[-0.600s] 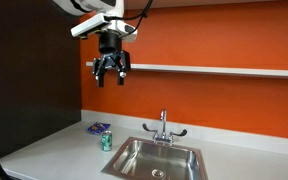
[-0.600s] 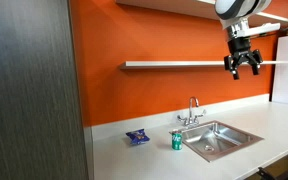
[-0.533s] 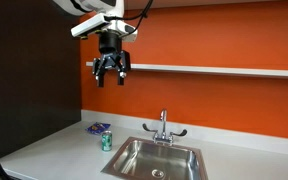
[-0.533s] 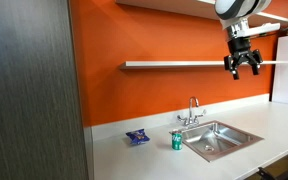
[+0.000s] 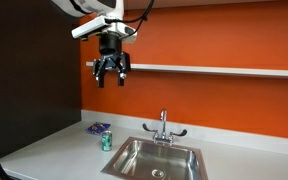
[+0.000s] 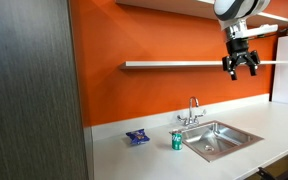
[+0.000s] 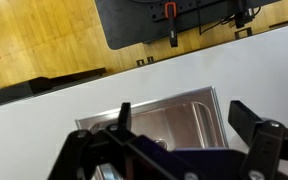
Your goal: Pick up the can and put it in the sink
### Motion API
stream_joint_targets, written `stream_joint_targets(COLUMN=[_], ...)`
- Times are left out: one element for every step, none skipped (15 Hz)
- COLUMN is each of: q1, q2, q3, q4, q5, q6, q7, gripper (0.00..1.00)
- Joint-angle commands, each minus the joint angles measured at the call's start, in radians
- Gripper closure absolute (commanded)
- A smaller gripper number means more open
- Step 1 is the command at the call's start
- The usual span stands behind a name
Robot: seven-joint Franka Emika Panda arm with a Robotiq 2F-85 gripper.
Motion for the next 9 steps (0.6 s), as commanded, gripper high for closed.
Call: stream_joint_targets(q1=[0.045,0.059,0.073,0.089,0.105,0.12,0.138,0.151,0.165], q2=[0.064,0.084,0.106,0.126,0.148,0.167,0.187,0.204,0.219], q3=[0.013,0.018,0.024,0.033,0.044,0.051,0.063,0.073,0.08], q4=[0.005,0.006,0.009,0.008,0.007,0.008,0.007,0.009,0.01], q5=[0.029,0.042,0.057,0.067,0.073,0.081,0.086,0.088,0.093], q6=[0.079,0.102,0.118,0.138,0.153,0.166,0.179,0.191,0.203], q7=[0.042,0.043,0.046,0.043,0.038,0.031,0.025,0.025,0.018], gripper=[0.0,0.0,0.0,0.0,0.0,0.0,0.0,0.0,0.0])
